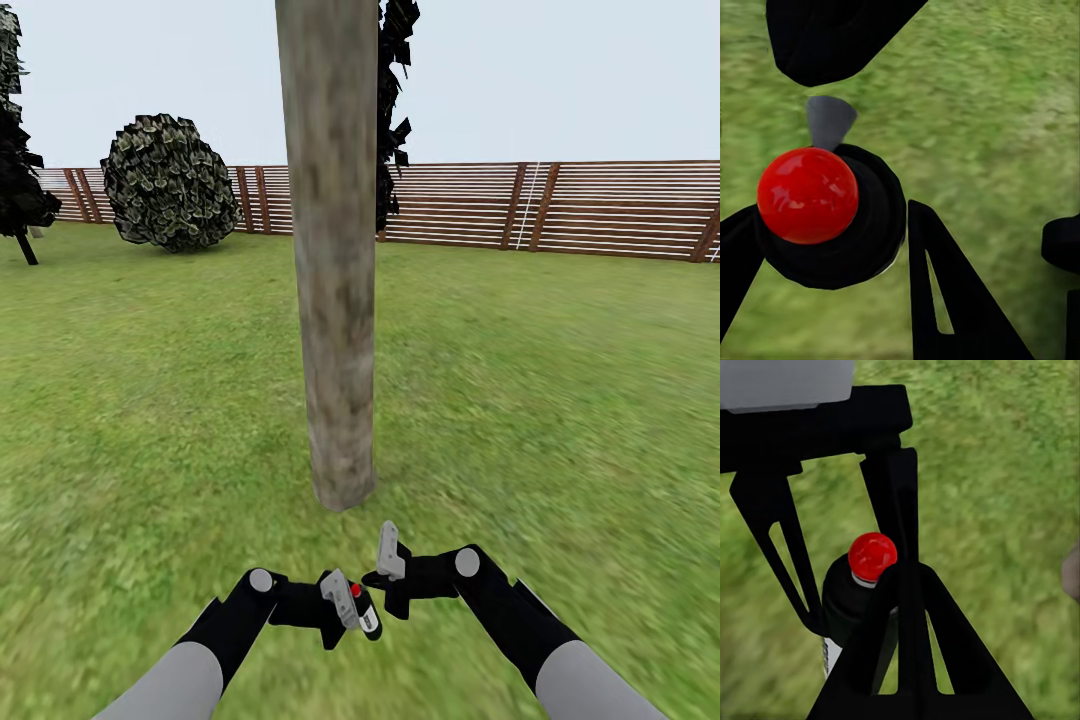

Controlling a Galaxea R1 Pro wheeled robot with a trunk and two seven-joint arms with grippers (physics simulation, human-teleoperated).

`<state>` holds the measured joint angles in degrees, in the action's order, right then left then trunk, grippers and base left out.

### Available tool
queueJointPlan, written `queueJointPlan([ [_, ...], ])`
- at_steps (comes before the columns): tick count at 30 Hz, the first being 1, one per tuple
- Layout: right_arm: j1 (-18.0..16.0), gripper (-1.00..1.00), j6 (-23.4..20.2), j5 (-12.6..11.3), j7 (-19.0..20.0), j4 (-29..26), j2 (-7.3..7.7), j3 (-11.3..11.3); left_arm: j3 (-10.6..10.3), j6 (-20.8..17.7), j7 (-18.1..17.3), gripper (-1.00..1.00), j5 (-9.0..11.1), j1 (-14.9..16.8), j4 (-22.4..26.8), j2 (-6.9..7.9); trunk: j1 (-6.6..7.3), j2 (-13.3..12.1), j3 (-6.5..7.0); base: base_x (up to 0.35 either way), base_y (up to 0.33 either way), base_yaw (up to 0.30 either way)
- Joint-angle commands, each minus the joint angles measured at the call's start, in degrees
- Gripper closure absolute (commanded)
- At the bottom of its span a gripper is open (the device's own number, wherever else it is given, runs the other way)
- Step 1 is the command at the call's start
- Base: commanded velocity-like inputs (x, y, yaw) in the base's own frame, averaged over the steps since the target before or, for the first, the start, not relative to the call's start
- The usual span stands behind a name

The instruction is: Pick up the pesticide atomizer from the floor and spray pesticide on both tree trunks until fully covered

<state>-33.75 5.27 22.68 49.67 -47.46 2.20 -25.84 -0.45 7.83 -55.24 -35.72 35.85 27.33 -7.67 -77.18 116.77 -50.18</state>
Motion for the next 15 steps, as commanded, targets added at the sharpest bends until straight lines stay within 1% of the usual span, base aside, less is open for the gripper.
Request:
queueJointPlan([
  [1, 0.0, 1.0, 0.0, 0.0, 0.0, 0.0, -0.05, 0.0, 0.0, 0.0, 0.0, 1.0, 0.0, 0.0, 0.0, -0.02, 0.0, 0.0, 0.0, 0.0, 0.0, 0.0],
  [7, 0.0, 1.0, 0.0, 0.1, 0.0, 0.0, -0.63, 0.0, 0.0, 0.0, 0.2, 1.0, 0.0, 0.0, 0.0, -0.05, 0.0, 0.0, 0.0, 0.0, 0.0, 0.0],
  [15, 0.0, 1.0, 0.0, 0.1, 0.0, 0.0, -0.7, 0.0, 0.0, 0.0, 0.2, 1.0, 0.0, 0.0, 0.0, 0.07, 0.0, 0.0, 0.0, 0.0, 0.0, 0.0],
])
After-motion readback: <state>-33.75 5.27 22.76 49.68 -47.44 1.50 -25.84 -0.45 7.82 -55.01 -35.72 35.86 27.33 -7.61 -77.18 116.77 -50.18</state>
